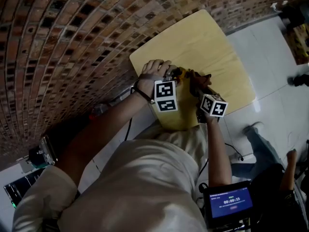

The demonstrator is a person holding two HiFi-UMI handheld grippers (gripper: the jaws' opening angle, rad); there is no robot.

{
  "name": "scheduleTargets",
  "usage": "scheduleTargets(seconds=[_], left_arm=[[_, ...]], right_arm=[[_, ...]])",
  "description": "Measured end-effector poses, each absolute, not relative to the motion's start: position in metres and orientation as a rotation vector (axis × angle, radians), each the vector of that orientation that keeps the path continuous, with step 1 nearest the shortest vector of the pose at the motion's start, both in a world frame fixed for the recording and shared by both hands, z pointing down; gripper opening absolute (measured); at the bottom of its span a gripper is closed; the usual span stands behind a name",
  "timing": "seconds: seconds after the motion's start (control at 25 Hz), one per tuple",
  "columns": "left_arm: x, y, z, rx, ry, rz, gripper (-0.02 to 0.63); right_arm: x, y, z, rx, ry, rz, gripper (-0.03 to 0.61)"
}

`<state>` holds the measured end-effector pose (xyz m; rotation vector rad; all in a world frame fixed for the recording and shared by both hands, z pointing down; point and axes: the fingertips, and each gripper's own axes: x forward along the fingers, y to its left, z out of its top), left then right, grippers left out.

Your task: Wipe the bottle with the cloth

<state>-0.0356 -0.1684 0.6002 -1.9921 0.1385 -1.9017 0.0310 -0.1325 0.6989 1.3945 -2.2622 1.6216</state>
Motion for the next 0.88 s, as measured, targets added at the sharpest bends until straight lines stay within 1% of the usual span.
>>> scheduleTargets(seconds=[0.2,0.36,0.6,0.68,0.76,0.8,0.88], left_arm=[[-0.059,-0.157,0.589,-2.18,0.252,-1.952,0.221],[-0.074,-0.157,0.594,-2.338,0.357,-2.041,0.221],[-0.065,-0.162,0.621,-2.578,0.47,-2.1,0.218],[-0.064,-0.167,0.628,-2.672,0.555,-2.119,0.194],[-0.061,-0.169,0.629,-2.785,0.644,-2.125,0.112],[-0.06,-0.17,0.63,-2.83,0.683,-2.125,0.097],[-0.06,-0.171,0.63,-2.878,0.751,-2.13,0.095]], right_arm=[[0.036,-0.121,0.699,1.41,-2.226,1.629,0.069],[0.04,-0.108,0.7,1.439,-2.196,1.66,0.069],[0.038,-0.101,0.674,1.525,-2.254,1.665,0.069],[0.028,-0.102,0.65,1.484,-2.376,1.635,0.069],[0.013,-0.105,0.623,1.407,-2.52,1.593,0.069],[0.006,-0.108,0.612,1.365,-2.579,1.566,0.069],[-0.011,-0.114,0.599,1.295,-2.654,1.514,0.069]])
